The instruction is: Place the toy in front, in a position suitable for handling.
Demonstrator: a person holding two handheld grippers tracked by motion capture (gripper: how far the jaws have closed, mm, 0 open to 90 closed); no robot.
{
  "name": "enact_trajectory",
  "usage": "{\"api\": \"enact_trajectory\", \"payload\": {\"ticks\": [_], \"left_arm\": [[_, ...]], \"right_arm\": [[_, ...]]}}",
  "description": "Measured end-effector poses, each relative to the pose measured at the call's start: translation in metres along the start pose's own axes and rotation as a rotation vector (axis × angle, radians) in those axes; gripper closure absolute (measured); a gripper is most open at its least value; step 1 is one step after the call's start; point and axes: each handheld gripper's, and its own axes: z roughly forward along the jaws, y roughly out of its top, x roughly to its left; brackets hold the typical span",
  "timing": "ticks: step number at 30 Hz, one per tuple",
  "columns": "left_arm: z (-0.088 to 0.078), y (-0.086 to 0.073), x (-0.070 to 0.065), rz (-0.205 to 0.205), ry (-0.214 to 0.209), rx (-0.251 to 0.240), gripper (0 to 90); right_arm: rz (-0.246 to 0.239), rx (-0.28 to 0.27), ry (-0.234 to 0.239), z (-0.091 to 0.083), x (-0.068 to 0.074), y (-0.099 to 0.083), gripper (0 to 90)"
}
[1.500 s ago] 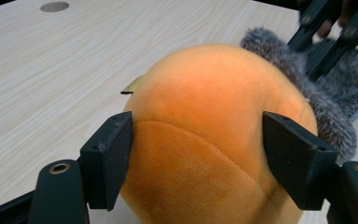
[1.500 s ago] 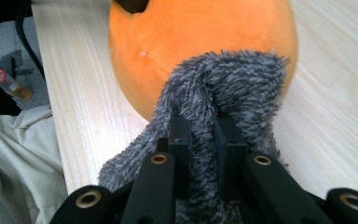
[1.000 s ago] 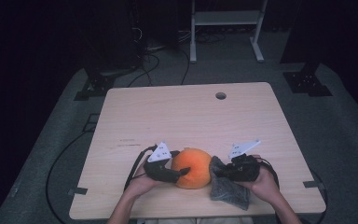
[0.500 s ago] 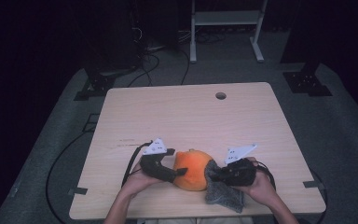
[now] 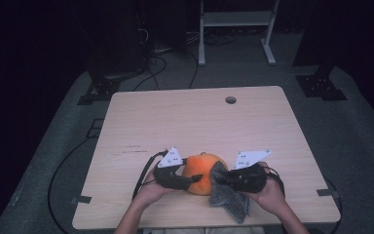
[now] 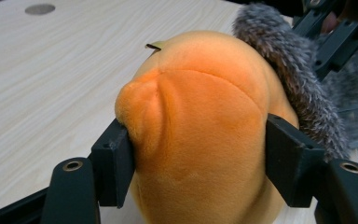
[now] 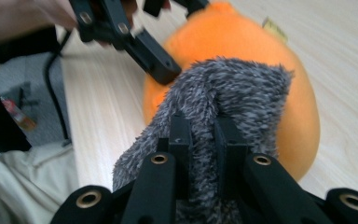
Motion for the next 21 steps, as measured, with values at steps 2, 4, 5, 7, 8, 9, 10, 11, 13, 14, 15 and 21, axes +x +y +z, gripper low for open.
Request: {"api": "enact_trajectory", "payload": {"ticks": [2, 4, 5, 7, 8, 9, 10, 11, 13, 14, 15, 21], "left_arm": [[-0.001, -0.004, 0.003, -0.019, -0.008, 0.004, 31.7], [-0.002, -0.008, 0.008, -0.046, -0.022, 0.003, 30.7], [-0.002, -0.009, 0.009, -0.057, -0.025, 0.0, 30.0], [-0.002, -0.011, 0.01, -0.064, -0.029, -0.001, 29.1], [-0.002, -0.011, 0.011, -0.064, -0.027, -0.001, 28.6], [-0.002, -0.012, 0.012, -0.064, -0.029, 0.0, 28.1], [-0.003, -0.013, 0.012, -0.06, -0.034, 0.0, 27.7], [-0.002, -0.013, 0.011, -0.054, -0.036, -0.006, 27.5], [-0.003, -0.013, 0.011, -0.05, -0.034, -0.001, 27.0], [-0.003, -0.013, 0.011, -0.048, -0.036, 0.0, 26.7], [-0.003, -0.013, 0.011, -0.044, -0.038, 0.0, 26.2], [-0.004, -0.014, 0.008, -0.022, -0.038, -0.013, 24.8]], "right_arm": [[0.017, 0.032, 0.001, 0.004, -0.006, -0.007, 79.1], [0.039, 0.061, -0.004, 0.006, -0.013, -0.013, 79.0], [0.053, 0.082, -0.005, 0.006, -0.016, -0.016, 79.0], [0.064, 0.105, -0.021, 0.005, -0.019, -0.019, 78.9], [0.07, 0.093, -0.023, 0.003, -0.02, -0.019, 78.9], [0.067, 0.068, -0.02, 0.0, -0.019, -0.018, 78.9], [0.059, 0.034, -0.021, -0.003, -0.015, -0.014, 78.9], [0.054, 0.016, -0.016, -0.004, -0.014, -0.011, 78.9], [0.061, -0.001, -0.005, -0.003, -0.014, -0.007, 78.7], [0.066, 0.009, -0.001, -0.001, -0.016, -0.008, 78.6], [0.088, 0.018, 0.013, 0.002, -0.021, -0.012, 78.6], [0.139, 0.081, -0.021, 0.001, -0.033, -0.027, 78.5]]}}
